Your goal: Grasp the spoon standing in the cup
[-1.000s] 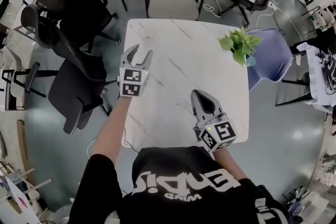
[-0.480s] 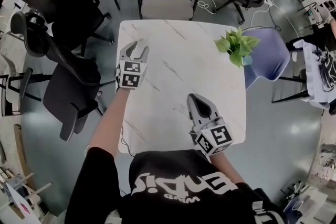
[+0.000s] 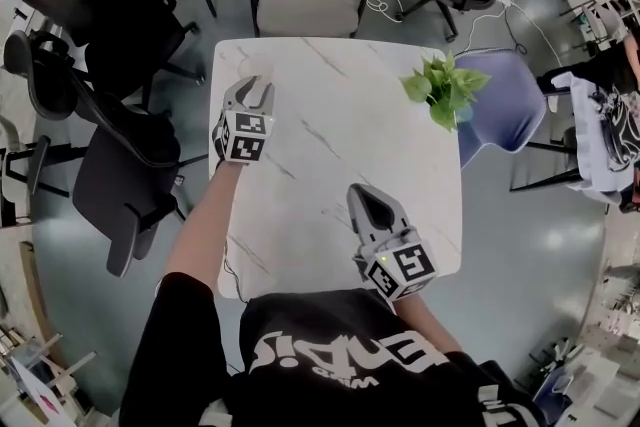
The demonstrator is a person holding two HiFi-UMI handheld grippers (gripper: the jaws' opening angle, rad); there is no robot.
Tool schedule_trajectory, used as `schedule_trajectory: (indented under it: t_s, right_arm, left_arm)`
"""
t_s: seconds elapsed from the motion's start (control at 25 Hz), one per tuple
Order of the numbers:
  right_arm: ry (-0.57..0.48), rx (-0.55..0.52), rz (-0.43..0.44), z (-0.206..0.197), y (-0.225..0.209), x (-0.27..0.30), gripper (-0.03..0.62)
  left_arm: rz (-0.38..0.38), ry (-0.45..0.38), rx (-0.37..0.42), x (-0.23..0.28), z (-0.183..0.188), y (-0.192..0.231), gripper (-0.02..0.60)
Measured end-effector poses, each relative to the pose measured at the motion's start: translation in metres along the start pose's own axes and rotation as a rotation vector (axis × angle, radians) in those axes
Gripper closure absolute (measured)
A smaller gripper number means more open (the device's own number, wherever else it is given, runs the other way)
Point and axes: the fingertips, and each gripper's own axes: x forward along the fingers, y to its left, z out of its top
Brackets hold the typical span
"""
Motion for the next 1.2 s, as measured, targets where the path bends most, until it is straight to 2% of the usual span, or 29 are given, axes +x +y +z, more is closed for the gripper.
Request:
schedule_trajectory:
  t_s: [0.48, 0.96, 1.2]
  right_arm:
    - [0.015, 0.005, 0.014, -0.0041, 0.0050, 0.0050, 0.582]
    - [0.014, 0.008, 0.005, -0.0031, 0.0029, 0.0026, 0.582]
    - [0.012, 0.012, 0.002, -0.0023, 0.0024, 0.0005, 0.582]
  left_arm:
    - [0.001, 0.015, 0.027, 0.0100, -0.0045, 0.0032, 0.488]
    - [0.018, 0.023, 0.021, 0.0074, -0.0023, 0.0004, 0.523]
    - [0.054, 0.014, 0.018, 0.0037, 0.0028, 0.0064, 0.555]
